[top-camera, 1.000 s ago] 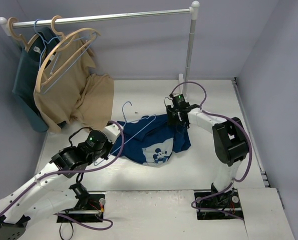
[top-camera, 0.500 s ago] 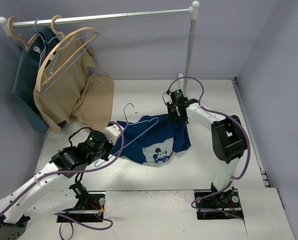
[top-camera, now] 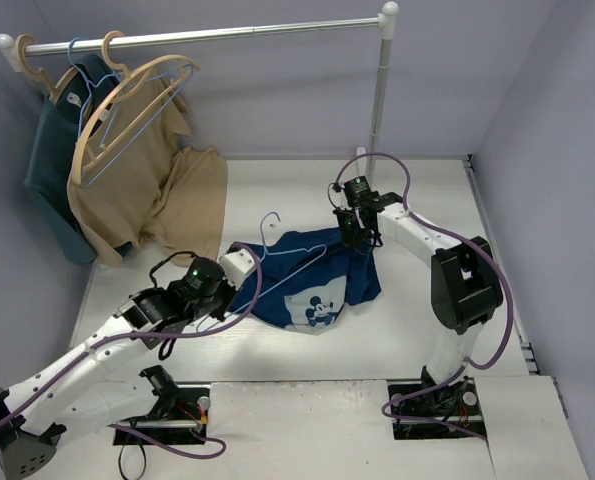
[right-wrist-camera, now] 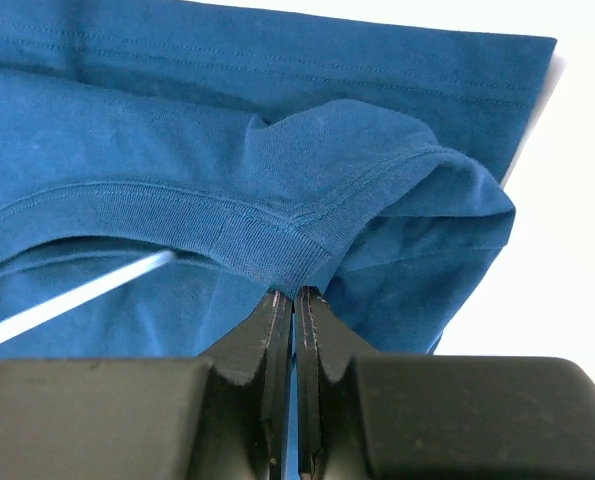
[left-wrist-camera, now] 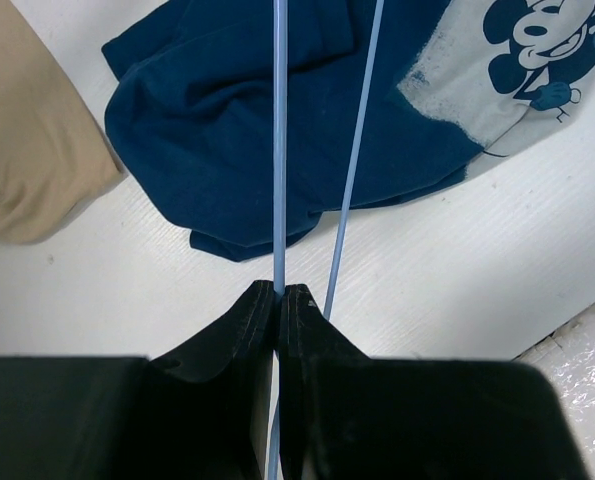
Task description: Place the t-shirt on the hanger
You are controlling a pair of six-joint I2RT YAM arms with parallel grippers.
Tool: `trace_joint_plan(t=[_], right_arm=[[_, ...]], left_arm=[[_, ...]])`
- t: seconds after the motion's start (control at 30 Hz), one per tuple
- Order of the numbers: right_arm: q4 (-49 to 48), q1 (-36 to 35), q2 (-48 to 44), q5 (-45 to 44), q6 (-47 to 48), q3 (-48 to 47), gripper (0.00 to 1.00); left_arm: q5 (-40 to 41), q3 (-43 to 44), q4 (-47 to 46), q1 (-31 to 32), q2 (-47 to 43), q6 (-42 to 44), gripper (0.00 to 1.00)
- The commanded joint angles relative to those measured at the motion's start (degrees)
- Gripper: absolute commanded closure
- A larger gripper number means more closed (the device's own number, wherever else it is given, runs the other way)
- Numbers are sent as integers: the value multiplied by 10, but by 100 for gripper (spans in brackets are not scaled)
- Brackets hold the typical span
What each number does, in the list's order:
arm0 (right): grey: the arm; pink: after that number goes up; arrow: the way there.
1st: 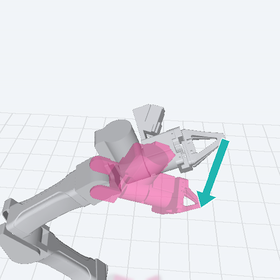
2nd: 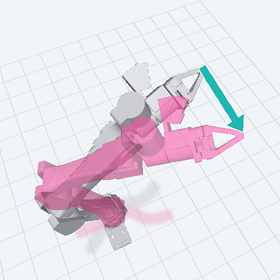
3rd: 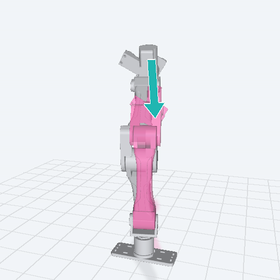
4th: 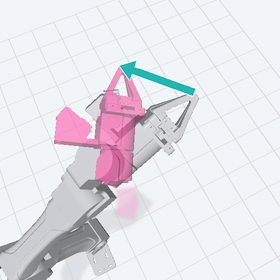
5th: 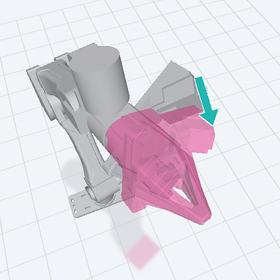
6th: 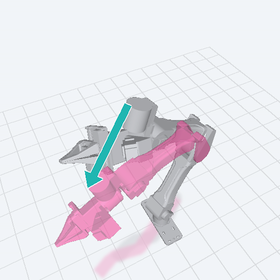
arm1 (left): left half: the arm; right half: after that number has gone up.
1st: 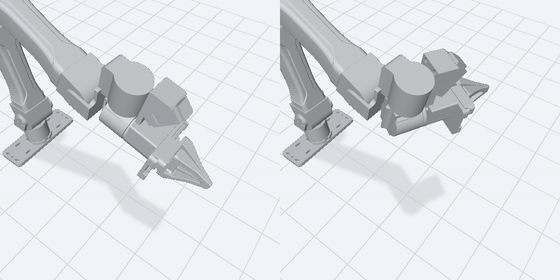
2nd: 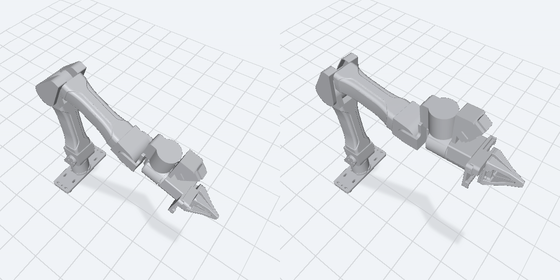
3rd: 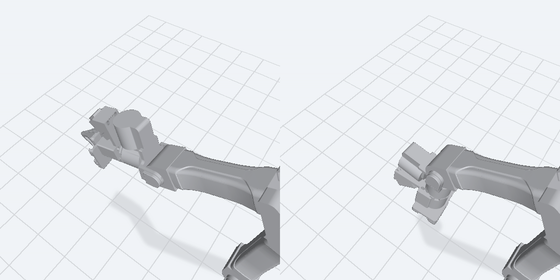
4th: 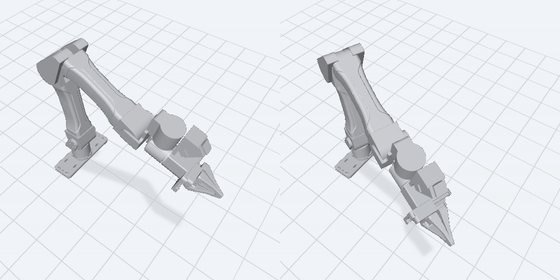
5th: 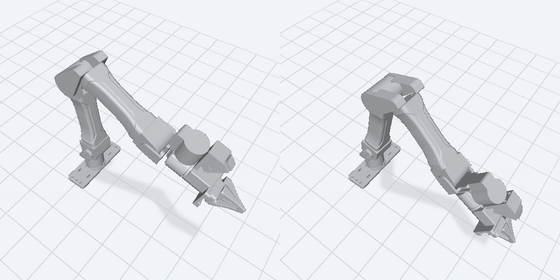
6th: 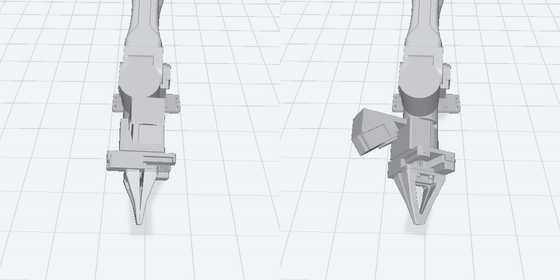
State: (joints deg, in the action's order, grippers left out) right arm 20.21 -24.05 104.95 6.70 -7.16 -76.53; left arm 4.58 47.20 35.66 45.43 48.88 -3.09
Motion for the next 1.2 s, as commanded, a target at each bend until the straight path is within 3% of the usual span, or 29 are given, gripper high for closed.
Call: trace_joint_plan(t=[0.0,0.73,1.17], right_arm=[[15,-3,-34,10,6,-25,100],[69,-30,-32,45,2,-100,100],[142,-50,-62,43,33,-196,100]], left_arm=[[-11,9,-48,6,8,19,100],[33,-4,-197,13,79,52,100],[-98,-51,-328,14,71,28,100]])
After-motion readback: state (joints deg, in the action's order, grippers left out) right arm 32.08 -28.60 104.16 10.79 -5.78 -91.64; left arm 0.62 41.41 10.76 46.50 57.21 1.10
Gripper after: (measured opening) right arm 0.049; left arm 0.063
